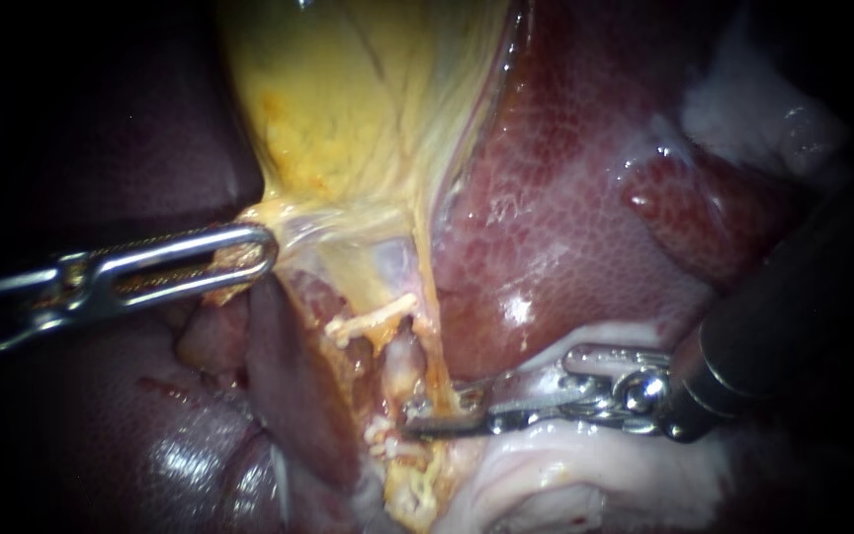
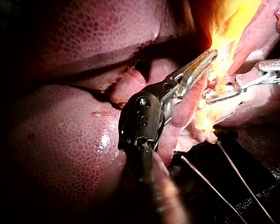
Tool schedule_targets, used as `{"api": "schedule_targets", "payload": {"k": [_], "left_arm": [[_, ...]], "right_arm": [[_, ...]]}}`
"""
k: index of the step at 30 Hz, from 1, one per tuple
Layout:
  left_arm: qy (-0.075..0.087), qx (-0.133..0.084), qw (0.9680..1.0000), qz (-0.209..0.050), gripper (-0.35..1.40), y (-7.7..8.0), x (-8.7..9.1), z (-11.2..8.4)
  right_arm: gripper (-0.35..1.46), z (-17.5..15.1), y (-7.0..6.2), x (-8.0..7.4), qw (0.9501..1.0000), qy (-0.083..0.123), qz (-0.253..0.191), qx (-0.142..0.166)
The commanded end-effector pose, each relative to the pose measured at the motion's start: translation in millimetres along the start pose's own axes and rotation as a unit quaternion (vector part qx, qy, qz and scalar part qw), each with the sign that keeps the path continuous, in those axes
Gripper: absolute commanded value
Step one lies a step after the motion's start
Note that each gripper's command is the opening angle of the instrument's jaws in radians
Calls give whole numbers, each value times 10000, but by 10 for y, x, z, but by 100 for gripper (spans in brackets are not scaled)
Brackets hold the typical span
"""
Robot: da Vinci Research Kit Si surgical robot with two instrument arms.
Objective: Going back first clip right tube
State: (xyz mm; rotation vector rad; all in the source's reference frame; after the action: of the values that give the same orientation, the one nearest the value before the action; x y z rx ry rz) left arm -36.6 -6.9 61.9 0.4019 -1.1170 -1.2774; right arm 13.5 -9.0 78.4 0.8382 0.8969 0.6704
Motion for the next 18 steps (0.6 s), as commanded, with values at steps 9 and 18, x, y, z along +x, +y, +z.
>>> {"api": "schedule_targets", "payload": {"k": [9, 18], "left_arm": [[-2, -4, 10000, 3, -35, 0, 1, 0], [-2, -3, 10000, 6, -35, 1, 2, -1]], "right_arm": [[-28, -3, -4, 6, 9998, 100, -132, 85], [60, 9, -2, 19, 9947, 304, -969, 160]]}}
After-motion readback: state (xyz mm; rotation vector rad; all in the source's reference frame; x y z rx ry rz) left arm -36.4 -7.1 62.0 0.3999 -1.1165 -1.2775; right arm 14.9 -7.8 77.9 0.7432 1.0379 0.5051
